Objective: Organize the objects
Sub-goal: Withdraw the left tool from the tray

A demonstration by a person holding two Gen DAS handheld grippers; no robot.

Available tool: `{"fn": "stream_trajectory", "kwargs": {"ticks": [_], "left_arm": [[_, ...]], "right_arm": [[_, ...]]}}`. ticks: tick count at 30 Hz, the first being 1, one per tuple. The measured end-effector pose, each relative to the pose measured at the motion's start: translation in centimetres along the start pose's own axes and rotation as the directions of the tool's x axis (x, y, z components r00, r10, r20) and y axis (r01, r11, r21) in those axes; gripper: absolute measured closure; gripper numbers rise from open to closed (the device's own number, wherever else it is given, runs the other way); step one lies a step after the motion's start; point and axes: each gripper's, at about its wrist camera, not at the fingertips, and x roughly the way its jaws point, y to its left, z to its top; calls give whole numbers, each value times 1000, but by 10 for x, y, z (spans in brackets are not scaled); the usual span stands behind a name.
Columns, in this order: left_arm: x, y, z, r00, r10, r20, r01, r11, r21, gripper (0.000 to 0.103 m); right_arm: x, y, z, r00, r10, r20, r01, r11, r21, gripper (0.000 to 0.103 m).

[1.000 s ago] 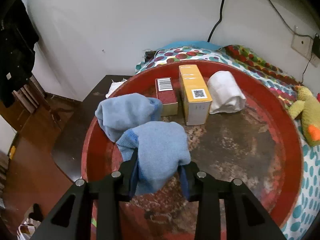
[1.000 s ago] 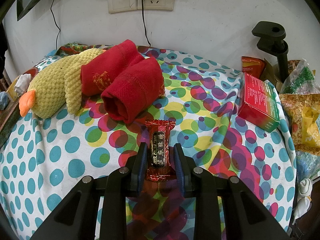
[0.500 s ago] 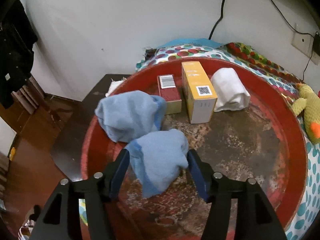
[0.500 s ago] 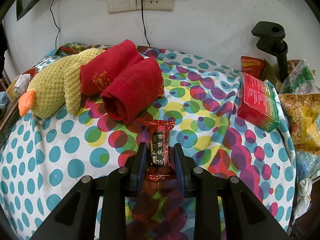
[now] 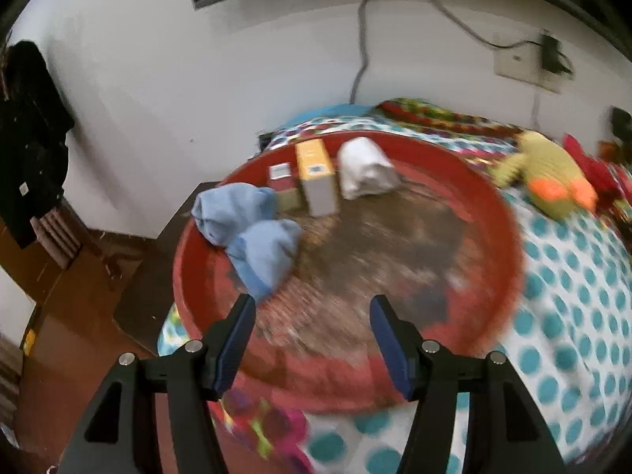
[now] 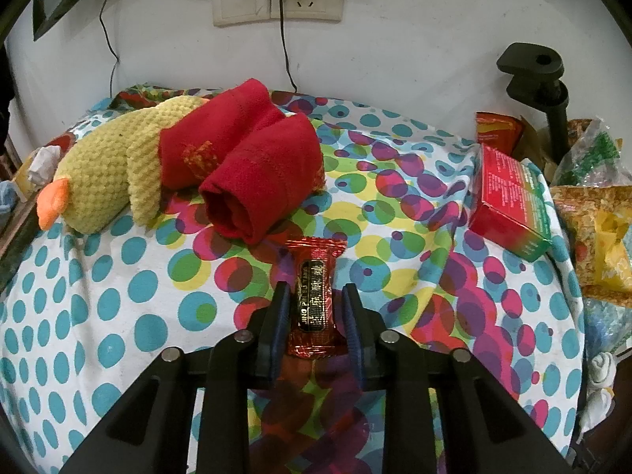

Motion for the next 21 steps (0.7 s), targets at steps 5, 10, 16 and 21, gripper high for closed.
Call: {"fn": "stream_trajectory", "kwargs": {"ticks": [5,10,16,21], "left_arm": [[-28,-30,-23,997,-61,43,59,997,40,41],[-40,-51,-36,993,-104,63,100,993,65,41],[-37,-61,-53,990,-119,74,111,988,110,41],[-41,-64,-61,987,-142,74,130,981,145,41]], "right_arm": [[1,-1,0,1000,-9,1,9,1000,-8,81],[-2,5,0,999,-41,13,41,999,-24,82],[-8,4,0,994,-99,42,99,995,-11,82],[-4,9,1,987,-156,28,157,987,-37,82]]}}
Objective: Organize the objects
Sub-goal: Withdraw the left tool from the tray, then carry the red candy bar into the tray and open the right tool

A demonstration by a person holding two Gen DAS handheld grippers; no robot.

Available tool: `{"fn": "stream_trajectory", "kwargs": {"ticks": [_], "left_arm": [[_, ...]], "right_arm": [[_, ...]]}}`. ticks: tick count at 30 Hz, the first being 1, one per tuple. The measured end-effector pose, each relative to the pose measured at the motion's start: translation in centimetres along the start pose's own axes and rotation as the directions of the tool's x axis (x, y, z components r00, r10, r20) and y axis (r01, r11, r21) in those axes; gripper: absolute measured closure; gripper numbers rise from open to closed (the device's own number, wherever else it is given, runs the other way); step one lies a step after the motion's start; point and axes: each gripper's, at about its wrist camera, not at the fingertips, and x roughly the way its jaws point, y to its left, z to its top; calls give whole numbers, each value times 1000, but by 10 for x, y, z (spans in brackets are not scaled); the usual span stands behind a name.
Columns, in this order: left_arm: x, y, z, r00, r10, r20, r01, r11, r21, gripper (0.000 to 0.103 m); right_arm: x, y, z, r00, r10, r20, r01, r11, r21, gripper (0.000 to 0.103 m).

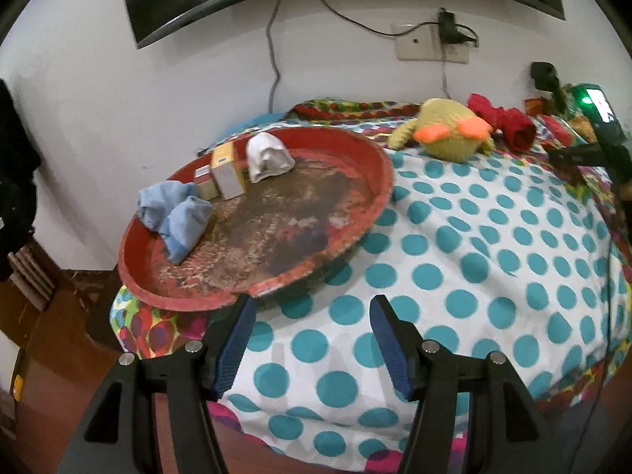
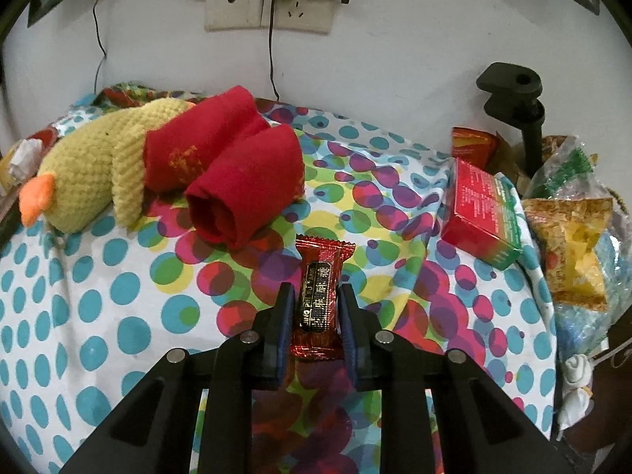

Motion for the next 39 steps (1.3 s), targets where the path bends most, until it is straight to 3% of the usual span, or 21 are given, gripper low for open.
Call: {"fn": "stream_trajectory", "kwargs": {"ticks": [6,14,20,27,32,39], "left_arm": [[-7,-14,-3,999,32,33,-35,996,85,41],[-6,-3,-3,999,29,18,-30,998,59,41],[-5,11,-1,1000,11,5,-11,1000,1,41],[-4,24,0,1000,8,-8,-9,999,-35,41],[-7,36,3,1000,7,1,-7,998,-69,41],[-12,61,6,1000,26,12,-24,990,-142,41]], "right_arm": [[-1,2,0,1000,-28,-2,28,1000,15,82],[-25,17,3,1000,-6,21,6,1000,25,82],[-52,43,3,996,85,31,-86,996,16,82],[-75,99,3,981,191,25,-189,981,-54,82],[-92,159,16,956,290,36,-283,949,-140,82],[-103,250,56,895,446,19,-430,872,-233,81]]}}
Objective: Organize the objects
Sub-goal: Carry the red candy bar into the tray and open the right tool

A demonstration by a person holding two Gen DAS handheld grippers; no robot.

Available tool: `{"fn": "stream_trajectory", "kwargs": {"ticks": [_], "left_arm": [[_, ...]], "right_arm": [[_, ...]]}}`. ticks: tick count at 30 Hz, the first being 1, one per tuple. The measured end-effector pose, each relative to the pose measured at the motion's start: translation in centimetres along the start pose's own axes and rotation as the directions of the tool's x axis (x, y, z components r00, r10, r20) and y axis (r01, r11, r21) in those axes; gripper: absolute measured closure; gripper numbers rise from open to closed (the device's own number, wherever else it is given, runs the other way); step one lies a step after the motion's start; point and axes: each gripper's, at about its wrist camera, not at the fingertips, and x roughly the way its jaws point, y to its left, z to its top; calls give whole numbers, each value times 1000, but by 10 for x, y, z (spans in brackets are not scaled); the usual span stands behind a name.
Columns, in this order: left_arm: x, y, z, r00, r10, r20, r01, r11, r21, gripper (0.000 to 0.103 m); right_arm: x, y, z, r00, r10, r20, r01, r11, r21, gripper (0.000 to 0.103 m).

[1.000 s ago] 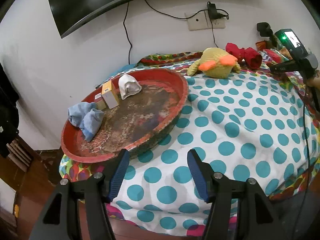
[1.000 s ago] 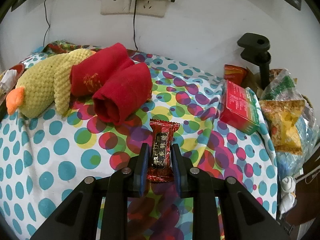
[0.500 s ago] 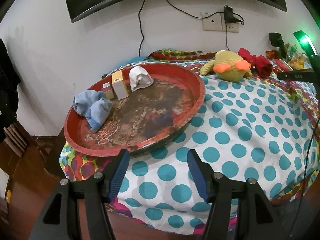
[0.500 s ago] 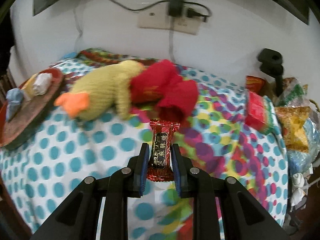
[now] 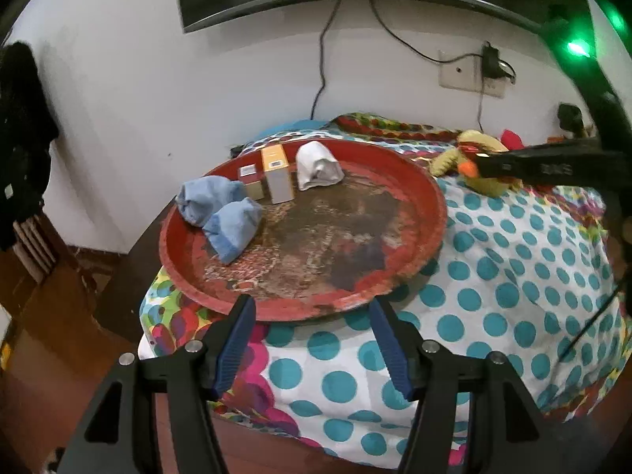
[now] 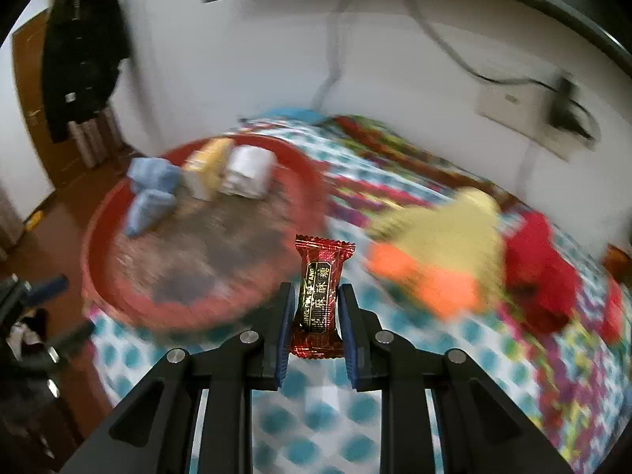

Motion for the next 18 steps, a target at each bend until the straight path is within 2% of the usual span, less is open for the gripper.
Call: {"fn": "stream_trajectory", "kwargs": {"ticks": [5,9,12,18], "left_arm": [[3,16,1,1000,2,-11,-3,999,-48,41],[5,24,0,999,32,-11,-33,998,-59,41],[8,32,-1,999,23,-25,-25,996,-85,41],[11,36,-2,999,2,-36,-5,994,-108,41]], "right_arm": [[52,38,39,997,56,-51,-57,998,-30,81],[99,61,59,990,52,-128,-62,995,-75,81],[123,68,68,984,66,-167,-77,995,-60,81],[147,69,72,978,39,-203,-53,997,-64,80]]}}
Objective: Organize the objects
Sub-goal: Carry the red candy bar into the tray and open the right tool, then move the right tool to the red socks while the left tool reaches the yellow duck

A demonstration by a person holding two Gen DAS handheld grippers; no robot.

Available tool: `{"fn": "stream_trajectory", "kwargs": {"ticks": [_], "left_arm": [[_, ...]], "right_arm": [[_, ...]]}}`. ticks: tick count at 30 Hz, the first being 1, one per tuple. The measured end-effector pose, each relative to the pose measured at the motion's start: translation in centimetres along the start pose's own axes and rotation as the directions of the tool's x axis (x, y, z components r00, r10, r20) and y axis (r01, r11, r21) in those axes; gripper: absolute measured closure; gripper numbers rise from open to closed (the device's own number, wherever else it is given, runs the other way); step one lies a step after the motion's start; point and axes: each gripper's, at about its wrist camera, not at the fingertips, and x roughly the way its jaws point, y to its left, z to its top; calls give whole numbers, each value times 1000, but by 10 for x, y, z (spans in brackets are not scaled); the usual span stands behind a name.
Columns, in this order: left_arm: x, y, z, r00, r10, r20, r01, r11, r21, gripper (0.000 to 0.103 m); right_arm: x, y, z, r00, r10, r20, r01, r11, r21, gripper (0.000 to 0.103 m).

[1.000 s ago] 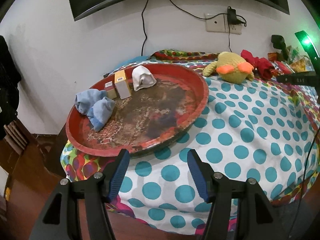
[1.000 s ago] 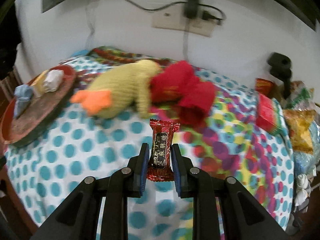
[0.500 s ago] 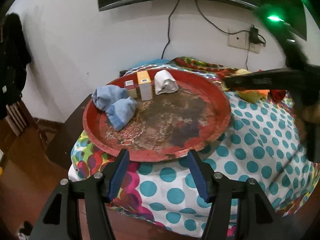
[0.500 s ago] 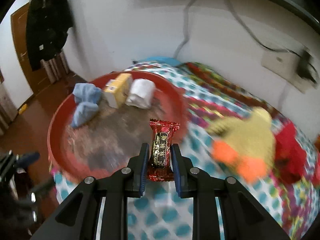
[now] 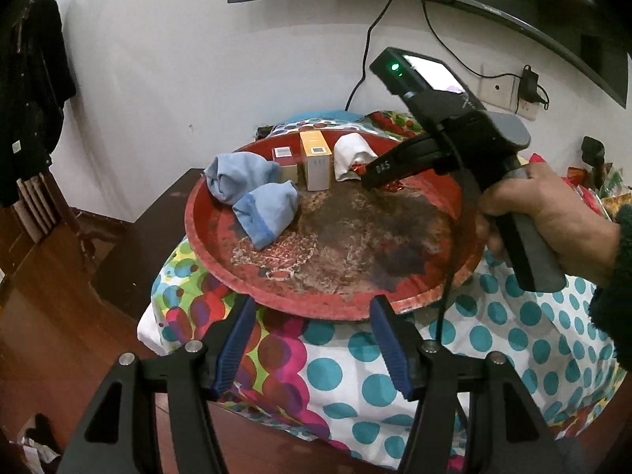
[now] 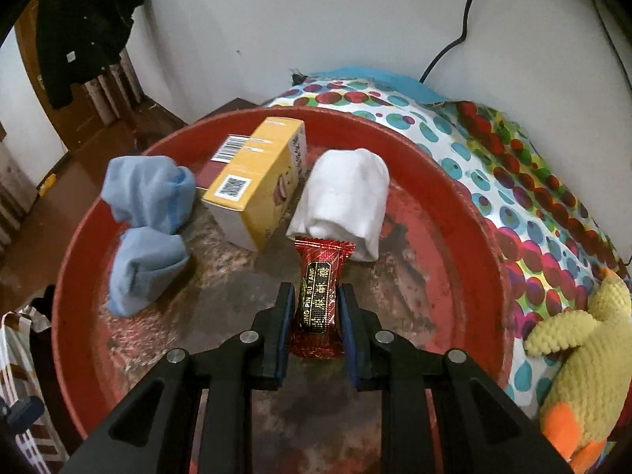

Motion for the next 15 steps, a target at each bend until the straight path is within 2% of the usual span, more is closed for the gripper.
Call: {"fn": "stream_trajectory", "kwargs": {"ticks": [1,3,5,10,12,15], "left_arm": [[0,-1,0,1000,4,0,-4,1000,6,41],[1,-4,-1,1000,10,1,-10,1000,21,41],[2,-6,-2,1000,6,-5,-6,1000,24,41],[1,-13,-4,1000,-4,-2,4,999,41,41],[2,-18,-5,1000,-16,-10,16,999,48,41],[2,-26,-7,999,-35,-17,36,998,59,41]], "right_arm": [[1,-1,-1,1000,1,-2,-1,1000,-2,80],[-5,-2,-5,1000,-3,15,3,1000,-6,65],[-20,-4,-10,998,-12,54,13,1000,-11,59],[-72,-21,-40,990,-22,139,20,1000,12,55],[-96,-36,-59,984,-60,168,56,998,33,49],[-126,-74,-89,972,-128,195,111,989,95,49]]}}
